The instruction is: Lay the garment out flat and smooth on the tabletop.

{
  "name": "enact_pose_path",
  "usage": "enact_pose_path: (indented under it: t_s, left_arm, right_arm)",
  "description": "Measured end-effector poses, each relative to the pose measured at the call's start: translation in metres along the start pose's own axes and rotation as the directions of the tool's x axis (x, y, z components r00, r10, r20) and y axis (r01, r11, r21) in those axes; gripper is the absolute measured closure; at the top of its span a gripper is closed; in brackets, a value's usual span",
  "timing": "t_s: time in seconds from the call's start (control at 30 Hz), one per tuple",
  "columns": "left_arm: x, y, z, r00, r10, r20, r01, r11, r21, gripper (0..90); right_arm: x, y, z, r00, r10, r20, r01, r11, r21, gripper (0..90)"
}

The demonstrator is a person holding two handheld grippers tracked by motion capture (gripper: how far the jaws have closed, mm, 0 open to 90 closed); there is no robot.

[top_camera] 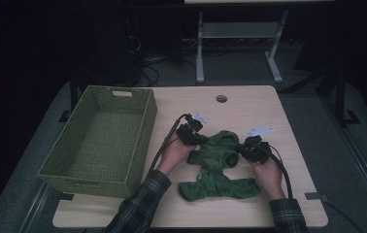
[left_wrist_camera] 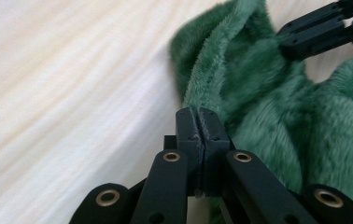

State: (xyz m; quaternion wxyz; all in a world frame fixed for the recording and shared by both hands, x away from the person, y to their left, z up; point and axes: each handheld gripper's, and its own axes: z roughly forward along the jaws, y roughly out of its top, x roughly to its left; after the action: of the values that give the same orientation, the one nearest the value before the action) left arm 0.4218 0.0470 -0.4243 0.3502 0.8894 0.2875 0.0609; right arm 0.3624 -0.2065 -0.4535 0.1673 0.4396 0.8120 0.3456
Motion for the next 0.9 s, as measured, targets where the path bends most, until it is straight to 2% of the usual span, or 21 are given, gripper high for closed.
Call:
enact_pose_path:
  t_s: [0.03, 0.07, 0.1, 0.13, 0.17, 0.2, 0.23, 0.27, 0.3, 0.4, 0.47, 0.5, 0.53, 0.63, 0.73, 0.87, 0.9]
  left_arm:
    - [0.0, 0.0, 0.0, 1.0, 0.0, 0.0, 0.0, 1.0, 0.0, 88.8]
    - [0.005, -0.002, -0.008, 0.9995, -0.015, -0.026, 0.015, 0.9997, -0.021, 88.9]
    - [0.005, -0.002, -0.008, 0.9995, -0.015, -0.026, 0.015, 0.9997, -0.021, 89.0]
    - [0.01, -0.005, -0.013, 0.9986, -0.04, -0.033, 0.039, 0.9984, -0.041, 89.1]
    - [0.01, -0.005, -0.013, 0.9986, -0.04, -0.033, 0.039, 0.9984, -0.041, 89.1]
    - [0.014, -0.008, -0.015, 0.997, -0.069, -0.033, 0.067, 0.9956, -0.066, 89.1]
    - [0.014, -0.008, -0.015, 0.997, -0.069, -0.033, 0.067, 0.9956, -0.066, 89.1]
    - [0.015, -0.011, -0.015, 0.995, -0.088, -0.047, 0.084, 0.9932, -0.082, 89.1]
    - [0.015, -0.011, -0.015, 0.995, -0.088, -0.047, 0.084, 0.9932, -0.082, 89.1]
    - [0.02, -0.017, -0.011, 0.9905, -0.116, -0.074, 0.108, 0.9888, -0.103, 89.0]
    - [0.022, -0.018, -0.009, 0.9893, -0.119, -0.084, 0.11, 0.9885, -0.103, 88.9]
    - [0.026, -0.021, -0.004, 0.9874, -0.132, -0.088, 0.124, 0.9879, -0.094, 88.7]
    - [0.026, -0.021, -0.004, 0.9874, -0.132, -0.088, 0.124, 0.9879, -0.094, 88.5]
    - [0.03, -0.026, 0.001, 0.985, -0.141, -0.099, 0.135, 0.9886, -0.067, 88.2]
    - [0.035, -0.032, 0.005, 0.9835, -0.154, -0.096, 0.149, 0.9873, -0.056, 87.6]
    - [0.034, -0.033, 0.006, 0.9833, -0.155, -0.096, 0.15, 0.987, -0.058, 87.3]
    - [0.034, -0.033, 0.006, 0.9836, -0.152, -0.098, 0.146, 0.9876, -0.058, 87.3]
  right_arm:
    - [0.0, 0.0, 0.0, 1.0, 0.0, 0.0, 0.0, 1.0, 0.0, 85.7]
    - [-0.004, 0.001, -0.005, 0.9999, 0.013, 0.006, -0.012, 1.0, -0.023, 85.9]
    - [-0.004, 0.001, -0.005, 0.9999, 0.013, 0.006, -0.012, 1.0, -0.023, 85.9]
    - [-0.008, 0.003, -0.01, 0.9997, 0.024, 0.007, -0.024, 0.999, -0.045, 86.3]
    - [-0.008, 0.003, -0.01, 0.9997, 0.024, 0.007, -0.024, 0.999, -0.045, 86.3]
    - [-0.012, 0.006, -0.012, 0.9994, 0.035, -0.005, -0.035, 0.998, -0.044, 86.3]
    - [-0.012, 0.006, -0.012, 0.9994, 0.035, -0.005, -0.035, 0.998, -0.044, 86.3]
    - [-0.012, 0.011, -0.015, 0.9996, 0.027, -0.004, -0.027, 0.998, -0.059, 86.3]
    - [-0.011, 0.015, -0.016, 0.9999, 0.012, 0.004, -0.012, 0.998, -0.068, 86.3]
    - [-0.009, 0.026, -0.012, 0.9994, -0.025, 0.024, 0.027, 0.998, -0.058, 86.1]
    - [-0.009, 0.028, -0.01, 0.9988, -0.036, 0.034, 0.038, 0.997, -0.071, 85.8]
    - [-0.01, 0.032, -0.002, 0.9991, -0.037, 0.022, 0.038, 0.998, -0.05, 83.3]
    - [-0.01, 0.032, -0.002, 0.9991, -0.037, 0.022, 0.038, 0.998, -0.05, 83.3]
    - [-0.013, 0.033, 0.011, 0.999, -0.04, 0.019, 0.041, 0.999, -0.025, 70.8]
    - [-0.016, 0.033, 0.01, 0.9998, -0.015, 0.014, 0.015, 0.999, -0.033, 67.3]
    - [-0.019, 0.034, 0.009, 0.9999, 0.015, -0.008, -0.015, 0.999, -0.046, 66.8]
    - [-0.021, 0.036, 0.01, 0.9994, 0.027, -0.021, -0.029, 0.997, -0.069, 66.8]
